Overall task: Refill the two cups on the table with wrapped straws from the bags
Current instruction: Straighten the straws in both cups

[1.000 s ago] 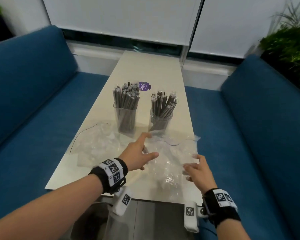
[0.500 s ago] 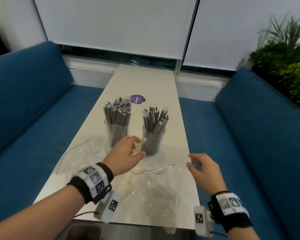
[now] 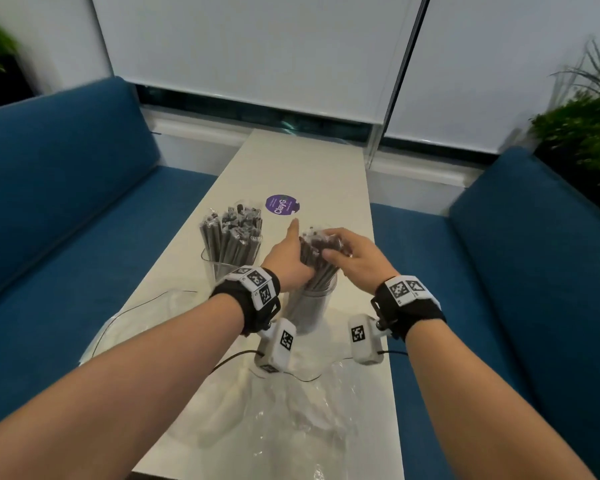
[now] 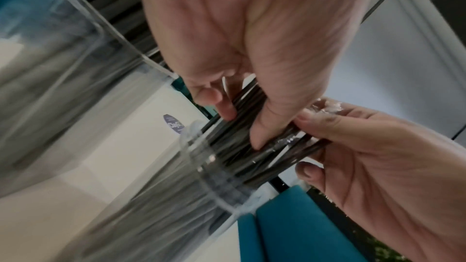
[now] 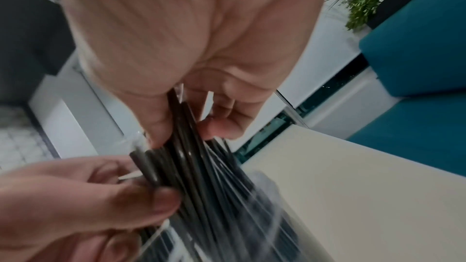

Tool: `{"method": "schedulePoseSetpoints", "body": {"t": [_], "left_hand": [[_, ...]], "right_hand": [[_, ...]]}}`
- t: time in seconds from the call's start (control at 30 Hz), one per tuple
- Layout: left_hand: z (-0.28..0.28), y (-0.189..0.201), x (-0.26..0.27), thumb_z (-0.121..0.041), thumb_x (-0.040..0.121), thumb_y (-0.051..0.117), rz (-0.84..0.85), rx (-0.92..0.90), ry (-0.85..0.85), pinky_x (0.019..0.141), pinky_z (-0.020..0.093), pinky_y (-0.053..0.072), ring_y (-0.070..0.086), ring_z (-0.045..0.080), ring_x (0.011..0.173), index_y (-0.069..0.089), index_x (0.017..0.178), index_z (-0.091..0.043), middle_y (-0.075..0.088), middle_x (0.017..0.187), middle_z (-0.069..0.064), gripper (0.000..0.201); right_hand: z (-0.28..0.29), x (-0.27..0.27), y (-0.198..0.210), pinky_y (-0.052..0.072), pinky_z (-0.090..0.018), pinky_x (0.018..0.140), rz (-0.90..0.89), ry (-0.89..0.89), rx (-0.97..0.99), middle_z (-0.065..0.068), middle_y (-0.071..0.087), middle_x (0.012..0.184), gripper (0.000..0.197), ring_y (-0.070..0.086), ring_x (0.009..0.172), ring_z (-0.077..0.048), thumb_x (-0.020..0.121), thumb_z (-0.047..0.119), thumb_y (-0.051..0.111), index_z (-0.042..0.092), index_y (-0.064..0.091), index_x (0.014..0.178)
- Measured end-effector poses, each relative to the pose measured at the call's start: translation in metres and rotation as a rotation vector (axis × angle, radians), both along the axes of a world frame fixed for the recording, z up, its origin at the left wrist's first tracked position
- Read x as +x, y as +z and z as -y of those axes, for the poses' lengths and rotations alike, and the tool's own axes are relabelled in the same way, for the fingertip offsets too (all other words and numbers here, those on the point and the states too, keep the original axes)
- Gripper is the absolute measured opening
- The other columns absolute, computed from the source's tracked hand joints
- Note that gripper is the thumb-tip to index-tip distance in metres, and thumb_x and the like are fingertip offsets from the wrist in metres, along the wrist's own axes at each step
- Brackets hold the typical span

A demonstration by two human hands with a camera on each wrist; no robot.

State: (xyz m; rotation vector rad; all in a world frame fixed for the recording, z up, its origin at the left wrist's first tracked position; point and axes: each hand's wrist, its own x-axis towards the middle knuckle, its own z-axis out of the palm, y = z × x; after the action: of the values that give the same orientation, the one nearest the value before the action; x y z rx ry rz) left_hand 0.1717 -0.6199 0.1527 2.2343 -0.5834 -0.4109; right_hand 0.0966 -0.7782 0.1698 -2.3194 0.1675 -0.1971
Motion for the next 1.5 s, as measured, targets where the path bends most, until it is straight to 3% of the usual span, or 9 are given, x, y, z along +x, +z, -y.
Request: {"method": "schedulePoseSetpoints", "body": {"t": [0.17,0.4,0.57,0.7,1.03,1.17,1.27,1.37,1.5], "left_hand": [[0.005,0.013,0.008,-0.021,0.096,0.064,0.071,-0.033,0.007,0.094,0.034,0.049,0.063,0.032,0.118,0.061,0.135,-0.010,0.067,0.128,0.013,0.040],[-0.003,0.000,0.011,-0.012,0.083,0.079,-0.034,0.082,-0.006,0.081,0.044,0.058,0.069,0.033,0.097,0.026,0.141,-0.009,0.067,0.111,0.016,0.078],[-0.007,-0.004,0.013,-0.024,0.084,0.082,-0.016,0.048,-0.092,0.097,0.042,0.055,0.069,0.030,0.111,0.035,0.150,-0.019,0.068,0.127,0.008,0.082],[-0.007,0.007,0.015,-0.026,0.093,0.072,0.035,-0.001,-0.108,0.100,0.045,0.054,0.067,0.030,0.110,0.061,0.133,-0.018,0.070,0.124,0.005,0.043],[-0.009,-0.007,0.013,-0.015,0.074,0.088,-0.009,0.137,-0.090,0.082,0.042,0.056,0.068,0.033,0.101,0.030,0.144,-0.011,0.066,0.121,0.012,0.091],[-0.006,-0.005,0.014,-0.007,0.071,0.089,-0.067,0.017,-0.135,0.097,0.039,0.054,0.066,0.032,0.115,0.018,0.160,-0.019,0.059,0.137,0.010,0.114],[-0.003,0.000,0.014,-0.006,0.077,0.084,-0.038,-0.050,-0.182,0.099,0.035,0.052,0.065,0.028,0.117,0.049,0.148,-0.017,0.067,0.129,0.006,0.080],[-0.005,0.004,0.015,-0.008,0.083,0.079,0.013,-0.070,-0.185,0.098,0.040,0.055,0.069,0.028,0.106,0.065,0.128,-0.013,0.072,0.116,0.004,0.047],[-0.008,0.005,0.018,-0.004,0.077,0.082,0.004,0.005,-0.202,0.091,0.036,0.054,0.067,0.025,0.098,0.063,0.129,-0.011,0.070,0.121,0.005,0.055]], "right_hand": [[0.018,0.009,-0.001,0.061,-0.029,0.079,-0.001,-0.078,0.101,-0.002,0.064,0.128,0.063,0.072,0.088,-0.018,0.090,0.020,0.079,0.027,0.051,0.146],[0.016,-0.011,-0.027,0.054,-0.035,0.093,-0.097,-0.129,0.165,0.007,0.031,0.155,0.124,0.054,0.121,-0.019,0.069,0.028,0.097,0.031,0.016,0.162],[0.007,0.000,-0.028,0.052,-0.033,0.078,-0.091,0.000,0.005,0.006,0.071,0.100,0.029,0.063,0.076,-0.006,0.093,0.027,0.076,0.028,0.064,0.119],[0.015,0.001,-0.013,0.049,-0.021,0.060,-0.033,-0.025,0.013,0.012,0.067,0.084,0.017,0.061,0.061,-0.010,0.099,0.022,0.066,0.020,0.067,0.116],[0.013,-0.007,-0.036,0.051,-0.023,0.067,-0.154,-0.069,0.073,0.005,0.050,0.133,0.102,0.070,0.081,-0.014,0.067,0.019,0.097,0.016,0.030,0.144],[0.008,-0.001,-0.038,0.055,-0.041,0.101,-0.134,-0.080,0.210,-0.005,0.048,0.150,0.138,0.070,0.113,-0.028,0.058,0.020,0.101,0.029,0.007,0.159],[0.006,-0.001,-0.033,0.054,-0.037,0.101,-0.123,-0.033,0.096,0.001,0.066,0.132,0.098,0.067,0.115,-0.021,0.070,0.025,0.095,0.025,0.042,0.152],[0.010,-0.004,-0.027,0.055,-0.028,0.075,-0.047,-0.035,0.084,0.006,0.073,0.102,0.037,0.069,0.089,-0.014,0.086,0.022,0.082,0.022,0.067,0.120],[0.024,-0.005,-0.027,0.053,-0.031,0.071,-0.026,-0.094,0.062,0.003,0.076,0.102,0.028,0.067,0.078,-0.008,0.090,0.026,0.077,0.020,0.070,0.117]]}}
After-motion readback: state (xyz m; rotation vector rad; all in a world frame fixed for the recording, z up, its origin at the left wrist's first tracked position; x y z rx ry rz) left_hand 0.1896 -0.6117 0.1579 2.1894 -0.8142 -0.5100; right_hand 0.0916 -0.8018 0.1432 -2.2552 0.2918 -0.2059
